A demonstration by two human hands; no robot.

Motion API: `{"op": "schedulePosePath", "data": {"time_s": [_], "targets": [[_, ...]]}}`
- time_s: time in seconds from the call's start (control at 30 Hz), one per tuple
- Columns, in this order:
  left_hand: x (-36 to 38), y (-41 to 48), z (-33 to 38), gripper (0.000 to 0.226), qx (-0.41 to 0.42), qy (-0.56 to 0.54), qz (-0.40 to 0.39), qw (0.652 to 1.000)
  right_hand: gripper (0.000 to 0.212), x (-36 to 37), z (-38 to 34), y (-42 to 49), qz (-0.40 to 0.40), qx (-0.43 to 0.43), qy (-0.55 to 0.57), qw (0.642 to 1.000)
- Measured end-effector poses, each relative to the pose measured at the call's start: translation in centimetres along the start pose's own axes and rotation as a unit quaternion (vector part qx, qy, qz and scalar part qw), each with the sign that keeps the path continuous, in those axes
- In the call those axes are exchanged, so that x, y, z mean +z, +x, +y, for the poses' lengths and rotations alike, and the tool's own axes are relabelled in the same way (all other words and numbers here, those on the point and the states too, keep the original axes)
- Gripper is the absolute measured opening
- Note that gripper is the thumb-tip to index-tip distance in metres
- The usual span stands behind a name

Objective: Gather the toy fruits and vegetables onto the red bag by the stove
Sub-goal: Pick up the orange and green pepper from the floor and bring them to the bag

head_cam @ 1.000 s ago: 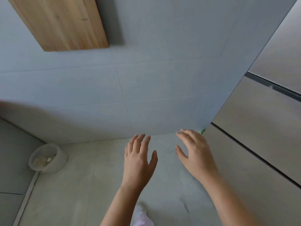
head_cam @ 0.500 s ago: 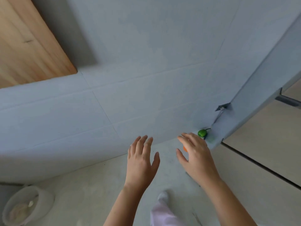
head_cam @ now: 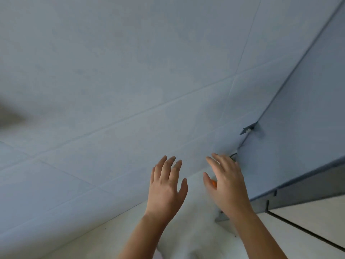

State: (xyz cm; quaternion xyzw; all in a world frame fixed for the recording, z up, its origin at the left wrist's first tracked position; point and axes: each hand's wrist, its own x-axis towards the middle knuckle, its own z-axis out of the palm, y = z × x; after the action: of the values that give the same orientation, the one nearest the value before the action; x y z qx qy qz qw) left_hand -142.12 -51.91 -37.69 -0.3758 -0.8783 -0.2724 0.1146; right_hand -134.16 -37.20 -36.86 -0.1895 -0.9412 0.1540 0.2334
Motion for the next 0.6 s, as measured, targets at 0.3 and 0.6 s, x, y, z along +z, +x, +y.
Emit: {"op": "schedulePosePath", "data": {"time_s": [0.3,0.6], "targets": [[15.1,5.2,-4.9,0.041,0.061,-0.020,-0.039,0.997,0.041,13.5,9.3,2.2,0.035,0.117,-0.040,0.992],[34.5,7.0,-9.8,0.042,0.144,-0.077,-0.065,0.984,0.040,29.4,21.2,3.0,0.082,0.208,-0.043,0.974]]}}
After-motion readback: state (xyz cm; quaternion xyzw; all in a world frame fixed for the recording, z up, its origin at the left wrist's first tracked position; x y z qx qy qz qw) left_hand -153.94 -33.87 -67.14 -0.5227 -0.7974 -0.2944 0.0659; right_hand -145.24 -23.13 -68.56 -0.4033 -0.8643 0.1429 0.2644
